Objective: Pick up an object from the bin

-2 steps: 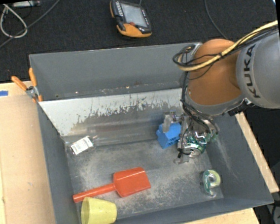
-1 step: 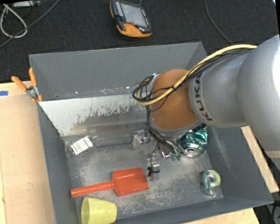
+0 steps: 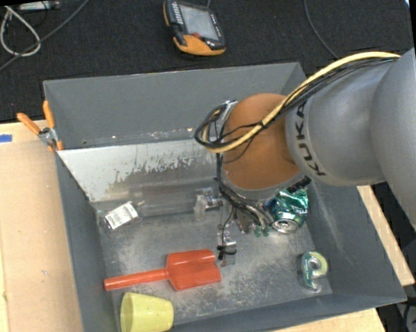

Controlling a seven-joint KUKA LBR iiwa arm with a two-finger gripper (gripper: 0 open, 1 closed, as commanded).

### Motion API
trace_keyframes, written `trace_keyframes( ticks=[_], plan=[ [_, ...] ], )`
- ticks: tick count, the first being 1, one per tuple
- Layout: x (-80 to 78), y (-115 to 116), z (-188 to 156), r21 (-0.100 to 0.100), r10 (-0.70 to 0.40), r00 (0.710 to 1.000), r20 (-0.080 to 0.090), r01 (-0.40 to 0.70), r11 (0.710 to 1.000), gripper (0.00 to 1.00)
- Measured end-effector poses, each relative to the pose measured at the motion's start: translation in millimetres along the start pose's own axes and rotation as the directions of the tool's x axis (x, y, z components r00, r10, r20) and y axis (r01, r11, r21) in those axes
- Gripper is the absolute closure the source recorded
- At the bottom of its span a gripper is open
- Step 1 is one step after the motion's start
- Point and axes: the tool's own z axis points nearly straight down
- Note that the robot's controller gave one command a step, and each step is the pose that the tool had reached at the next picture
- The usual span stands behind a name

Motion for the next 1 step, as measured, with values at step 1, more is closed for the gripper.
trace_keyframes(
  ticks=[1],
  plan=[
    [45.4,48.9,21.2,-0.004,-0.104,0.994,-0.021,0.104,0.995,0.0]
  ],
)
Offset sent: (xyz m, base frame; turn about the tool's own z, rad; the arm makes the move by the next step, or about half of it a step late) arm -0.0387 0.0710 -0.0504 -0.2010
